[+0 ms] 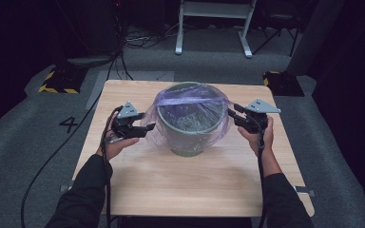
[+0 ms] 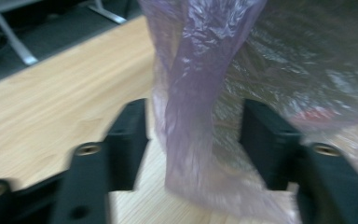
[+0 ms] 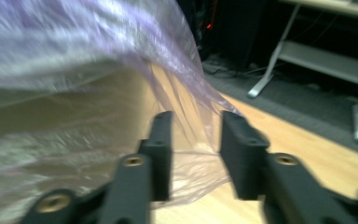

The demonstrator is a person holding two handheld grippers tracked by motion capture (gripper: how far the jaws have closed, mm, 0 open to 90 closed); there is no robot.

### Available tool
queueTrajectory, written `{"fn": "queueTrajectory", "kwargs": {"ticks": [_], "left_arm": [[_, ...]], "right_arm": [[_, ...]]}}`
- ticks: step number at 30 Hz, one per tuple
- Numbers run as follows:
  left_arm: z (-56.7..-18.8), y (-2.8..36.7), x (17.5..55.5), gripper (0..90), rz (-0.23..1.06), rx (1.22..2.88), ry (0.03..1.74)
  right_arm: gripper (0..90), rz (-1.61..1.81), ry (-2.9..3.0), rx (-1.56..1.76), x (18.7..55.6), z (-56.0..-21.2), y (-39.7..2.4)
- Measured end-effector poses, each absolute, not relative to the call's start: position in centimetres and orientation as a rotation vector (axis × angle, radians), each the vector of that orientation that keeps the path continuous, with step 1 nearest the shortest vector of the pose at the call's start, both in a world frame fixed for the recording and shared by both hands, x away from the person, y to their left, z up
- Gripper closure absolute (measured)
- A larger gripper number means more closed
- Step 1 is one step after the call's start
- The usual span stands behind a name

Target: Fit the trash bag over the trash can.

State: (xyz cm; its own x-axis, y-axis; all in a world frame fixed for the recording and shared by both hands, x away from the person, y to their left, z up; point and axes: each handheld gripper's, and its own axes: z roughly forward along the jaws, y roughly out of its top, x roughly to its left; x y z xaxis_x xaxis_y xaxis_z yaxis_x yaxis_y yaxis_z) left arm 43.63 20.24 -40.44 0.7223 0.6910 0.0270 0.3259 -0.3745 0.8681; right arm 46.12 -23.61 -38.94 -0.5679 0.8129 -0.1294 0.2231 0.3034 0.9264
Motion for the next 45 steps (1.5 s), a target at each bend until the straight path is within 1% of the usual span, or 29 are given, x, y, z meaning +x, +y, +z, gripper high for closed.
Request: {"fn": "queueTrajectory", "kwargs": {"ticks": [3, 4, 6, 10, 13, 15, 18, 22, 24, 25, 26, 28, 29, 30, 32, 34, 38, 39, 44, 45], "left_arm": [[-39.9, 21.0, 42.1, 24.6, 0.472, 1.943, 0.73], [-39.8, 21.1, 41.6, 23.2, 0.45, 1.94, 0.709], [-39.7, 20.7, 40.5, 18.5, 0.444, 1.955, 0.665], [-39.9, 18.5, 38.6, 18.4, 0.414, 1.979, 0.597], [-40.2, 16.8, 38.3, 18.7, 0.399, 2.017, 0.571], [-40.5, 15.8, 38.4, 20.8, 0.395, 2.021, 0.566], [-40.8, 15.3, 38.9, 27.0, 0.385, 2.033, 0.572], [-41.1, 15.3, 39.6, 40.6, 0.375, 2.025, 0.591], [-41.1, 15.3, 39.8, 52.3, 0.39, 2.035, 0.595], [-41.2, 15.3, 39.9, 56.2, 0.398, 2.036, 0.593], [-41.2, 15.3, 39.9, 62.7, 0.4, 2.036, 0.591], [-41.2, 15.3, 40.2, 70.7, 0.401, 2.029, 0.593], [-41.2, 15.3, 40.2, 76.4, 0.388, 2.024, 0.59], [-41.1, 15.3, 40.4, 79.7, 0.383, 2.019, 0.58], [-41.2, 15.3, 40.4, 85.5, 0.368, 2.0, 0.572], [-41.2, 15.4, 40.5, 88.6, 0.361, 1.997, 0.56], [-41.5, 15.4, 40.6, 89.7, 0.373, 2.016, 0.55], [-41.5, 15.4, 40.7, 89.8, 0.376, 2.024, 0.548], [-42.4, 15.2, 40.8, 89.9, 0.377, 2.051, 0.562], [-42.5, 15.2, 40.9, 89.9, 0.376, 2.054, 0.562]], "right_arm": [[48.3, 1.276, 1.964, 0.879, 45.1, -38.3, -24.1], [46.0, 1.273, 1.964, 0.864, 44.8, -38.0, -24.3], [42.0, 1.292, 1.96, 0.818, 43.9, -37.5, -24.5], [37.4, 1.326, 1.965, 0.748, 42.7, -37.0, -24.9], [34.6, 1.335, 1.996, 0.729, 42.3, -37.0, -24.9], [33.0, 1.349, 2.01, 0.702, 41.9, -37.1, -24.8], [33.3, 1.341, 2.046, 0.606, 40.7, -37.2, -24.3], [32.7, 1.324, 2.117, 0.492, 39.7, -37.6, -23.7], [31.9, 1.297, 2.148, 0.454, 39.5, -38.0, -23.3], [31.3, 1.278, 2.149, 0.451, 39.4, -38.1, -23.1], [32.1, 1.273, 2.154, 0.449, 39.3, -38.3, -22.9], [35.1, 1.266, 2.15, 0.451, 39.3, -38.7, -22.6], [41.0, 1.26, 2.143, 0.447, 39.3, -39.0, -22.4], [46.0, 1.252, 2.133, 0.447, 39.3, -39.1, -22.2], [60.2, 1.258, 2.119, 0.439, 39.4, -39.5, -22.0], [70.1, 1.271, 2.114, 0.454, 39.7, -39.9, -21.9], [88.6, 1.319, 2.116, 0.48, 40.0, -40.5, -22.0], [90.0, 1.327, 2.116, 0.477, 40.0, -40.6, -22.0], [90.0, 1.343, 2.136, 0.508, 40.2, -41.4, -22.2], [85.5, 1.349, 2.136, 0.513, 40.1, -41.5, -22.3]]}}
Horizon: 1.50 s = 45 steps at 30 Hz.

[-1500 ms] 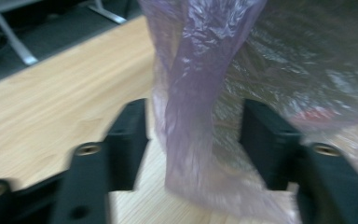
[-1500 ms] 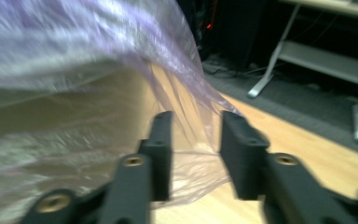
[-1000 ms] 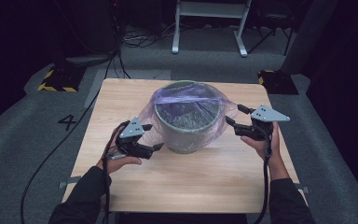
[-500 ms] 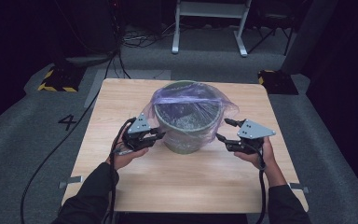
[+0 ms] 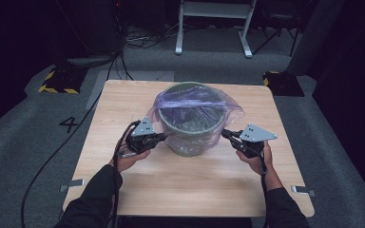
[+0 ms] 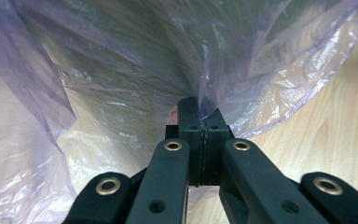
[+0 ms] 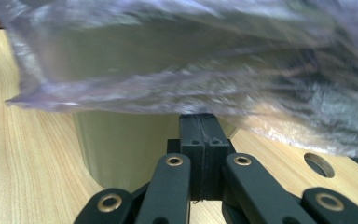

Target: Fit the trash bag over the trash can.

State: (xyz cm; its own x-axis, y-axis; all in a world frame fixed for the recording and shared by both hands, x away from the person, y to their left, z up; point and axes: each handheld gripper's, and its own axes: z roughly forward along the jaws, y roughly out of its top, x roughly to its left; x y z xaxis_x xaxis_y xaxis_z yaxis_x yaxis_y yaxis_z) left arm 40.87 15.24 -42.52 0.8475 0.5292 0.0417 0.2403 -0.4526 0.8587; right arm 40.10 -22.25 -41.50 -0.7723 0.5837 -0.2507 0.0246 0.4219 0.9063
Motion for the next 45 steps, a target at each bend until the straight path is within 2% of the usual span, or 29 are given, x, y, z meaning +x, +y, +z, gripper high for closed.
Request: {"fn": "queueTrajectory", "kwargs": {"ticks": [5, 8, 11, 19, 20, 24, 26, 30, 37, 38, 40, 41, 45], "left_arm": [[-42.7, 15.5, 40.9, 89.9, 0.386, 2.05, 0.57], [-42.8, 15.5, 40.9, 89.9, 0.39, 2.052, 0.575], [-42.9, 15.4, 40.9, 89.8, 0.394, 2.054, 0.576], [-43.3, 14.9, 41.0, 89.9, 0.409, 2.075, 0.574], [-43.4, 14.8, 41.0, 89.9, 0.409, 2.077, 0.576], [-43.7, 14.7, 41.2, 89.9, 0.403, 2.087, 0.582], [-44.0, 14.7, 41.2, 89.9, 0.402, 2.084, 0.589], [-44.5, 14.7, 41.3, 89.9, 0.395, 2.097, 0.598], [-45.2, 14.6, 41.8, 89.9, 0.383, 2.102, 0.619], [-45.2, 14.7, 41.7, 89.8, 0.383, 2.1, 0.619], [-45.2, 14.7, 41.7, 89.8, 0.383, 2.099, 0.622], [-45.2, 14.7, 41.7, 89.8, 0.389, 2.096, 0.625], [-45.2, 14.8, 41.5, 89.8, 0.397, 2.093, 0.633]], "right_arm": [[39.3, 1.364, 2.137, 0.511, 38.9, -41.0, -22.1], [28.0, 1.399, 2.129, 0.518, 38.3, -40.7, -21.8], [21.5, 1.431, 2.102, 0.538, 37.6, -40.4, -21.3], [23.8, 1.468, 2.087, 0.548, 36.7, -39.6, -20.3], [29.1, 1.457, 2.091, 0.547, 36.7, -39.6, -20.2], [63.5, 1.423, 2.108, 0.543, 36.9, -39.9, -19.8], [76.0, 1.398, 2.116, 0.562, 37.2, -40.3, -19.4], [90.0, 1.405, 2.144, 0.574, 37.7, -41.1, -19.4], [90.0, 1.37, 2.138, 0.653, 39.1, -42.7, -20.2], [85.2, 1.382, 2.142, 0.67, 39.2, -43.0, -20.5], [64.9, 1.379, 2.155, 0.677, 39.2, -43.3, -21.0], [57.7, 1.371, 2.158, 0.682, 39.2, -43.2, -21.2], [34.5, 1.414, 2.206, 0.662, 38.3, -42.6, -21.9]]}}
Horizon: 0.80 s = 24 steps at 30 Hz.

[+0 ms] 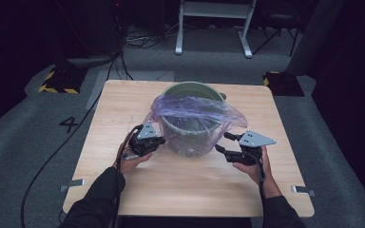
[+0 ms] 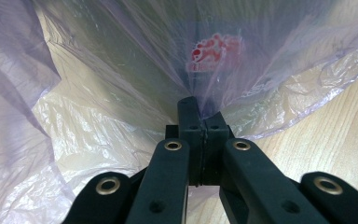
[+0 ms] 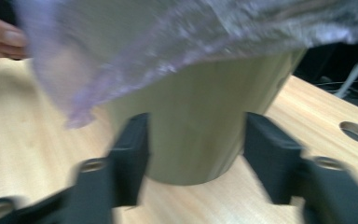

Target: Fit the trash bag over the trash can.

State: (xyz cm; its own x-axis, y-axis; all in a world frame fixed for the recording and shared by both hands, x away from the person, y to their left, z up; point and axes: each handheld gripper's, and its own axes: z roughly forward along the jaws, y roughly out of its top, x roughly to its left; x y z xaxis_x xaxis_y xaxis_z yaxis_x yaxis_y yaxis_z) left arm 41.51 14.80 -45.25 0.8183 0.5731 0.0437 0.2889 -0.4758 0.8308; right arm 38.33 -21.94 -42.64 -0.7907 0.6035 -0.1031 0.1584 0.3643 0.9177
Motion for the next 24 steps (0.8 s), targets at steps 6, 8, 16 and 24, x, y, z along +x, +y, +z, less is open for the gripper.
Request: {"fn": "queueTrajectory", "kwargs": {"ticks": [6, 8, 16, 24], "left_arm": [[-45.1, 14.7, 41.4, 89.8, 0.419, 2.102, 0.632], [-45.1, 14.6, 41.3, 89.8, 0.429, 2.107, 0.63], [-45.3, 14.6, 41.2, 89.4, 0.43, 2.102, 0.635], [-44.5, 15.7, 40.6, 56.0, 0.53, 2.026, 0.718]], "right_arm": [[22.7, 1.51, 2.192, 0.617, 36.0, -40.2, -21.3], [22.5, 1.519, 2.162, 0.646, 35.8, -39.6, -21.1], [46.9, 1.484, 2.101, 0.853, 37.3, -39.2, -20.5], [88.7, 1.48, 2.043, 0.891, 38.7, -40.2, -21.3]]}}
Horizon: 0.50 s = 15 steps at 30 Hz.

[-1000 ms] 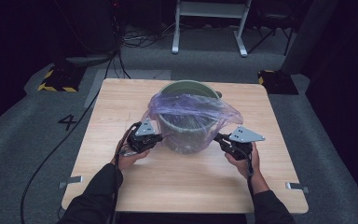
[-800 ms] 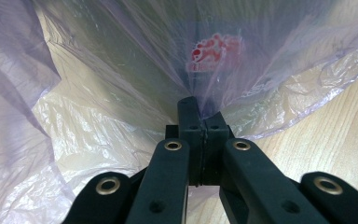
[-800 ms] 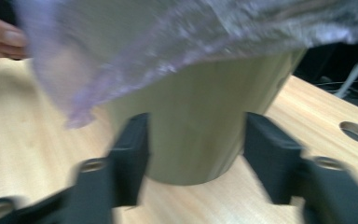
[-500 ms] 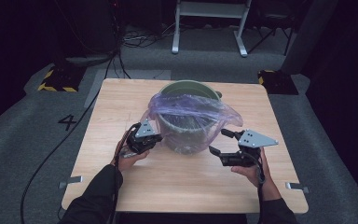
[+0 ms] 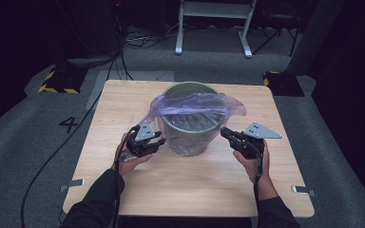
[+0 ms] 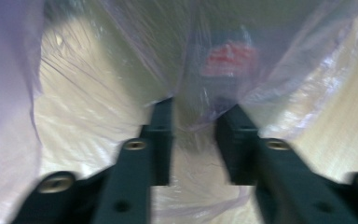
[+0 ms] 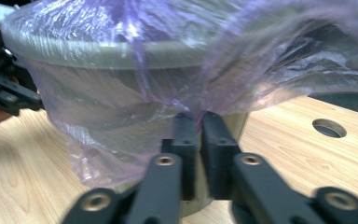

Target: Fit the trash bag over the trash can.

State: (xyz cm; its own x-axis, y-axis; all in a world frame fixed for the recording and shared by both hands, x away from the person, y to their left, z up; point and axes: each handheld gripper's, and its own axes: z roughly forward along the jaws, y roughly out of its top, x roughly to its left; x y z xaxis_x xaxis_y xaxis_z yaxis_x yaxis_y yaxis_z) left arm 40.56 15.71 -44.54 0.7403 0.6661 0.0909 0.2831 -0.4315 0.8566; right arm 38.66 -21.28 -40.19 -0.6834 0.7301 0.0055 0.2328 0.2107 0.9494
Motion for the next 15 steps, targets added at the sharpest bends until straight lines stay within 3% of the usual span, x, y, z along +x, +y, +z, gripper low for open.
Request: {"fn": "queueTrajectory", "kwargs": {"ticks": [8, 15], "left_arm": [[-42.7, 18.3, 38.7, 25.9, 0.462, 1.932, 0.663], [-41.0, 20.2, 37.6, 18.9, 0.459, 1.859, 0.648]], "right_arm": [[90.0, 1.406, 2.028, 0.863, 39.4, -40.8, -21.6], [90.0, 1.316, 2.016, 0.849, 39.4, -40.7, -21.6]]}}
